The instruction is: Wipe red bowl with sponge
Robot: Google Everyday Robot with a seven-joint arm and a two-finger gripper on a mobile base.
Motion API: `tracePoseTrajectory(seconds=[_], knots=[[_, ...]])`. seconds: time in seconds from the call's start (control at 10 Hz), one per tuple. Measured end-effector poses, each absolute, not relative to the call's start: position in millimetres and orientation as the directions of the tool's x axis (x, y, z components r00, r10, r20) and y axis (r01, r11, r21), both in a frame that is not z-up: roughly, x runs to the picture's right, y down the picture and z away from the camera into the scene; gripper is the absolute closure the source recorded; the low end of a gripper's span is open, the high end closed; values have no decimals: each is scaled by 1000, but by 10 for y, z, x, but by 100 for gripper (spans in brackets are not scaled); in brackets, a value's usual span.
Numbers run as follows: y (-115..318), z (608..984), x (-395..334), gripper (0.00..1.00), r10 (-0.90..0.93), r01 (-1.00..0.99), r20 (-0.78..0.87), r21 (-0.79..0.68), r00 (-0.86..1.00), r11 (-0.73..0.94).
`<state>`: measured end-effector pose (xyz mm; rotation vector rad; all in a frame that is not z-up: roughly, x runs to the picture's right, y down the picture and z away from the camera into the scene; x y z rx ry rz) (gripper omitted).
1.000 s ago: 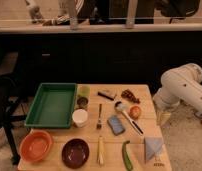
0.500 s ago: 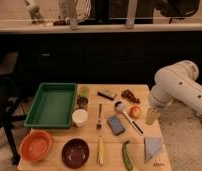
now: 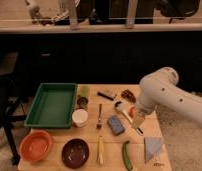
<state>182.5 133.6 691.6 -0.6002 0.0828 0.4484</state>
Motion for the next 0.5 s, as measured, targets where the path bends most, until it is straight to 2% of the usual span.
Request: tracePoseTrajectory(seconds=[0.5], knots=[[1394, 6982, 1756, 20, 381, -436, -217, -529, 899, 728]])
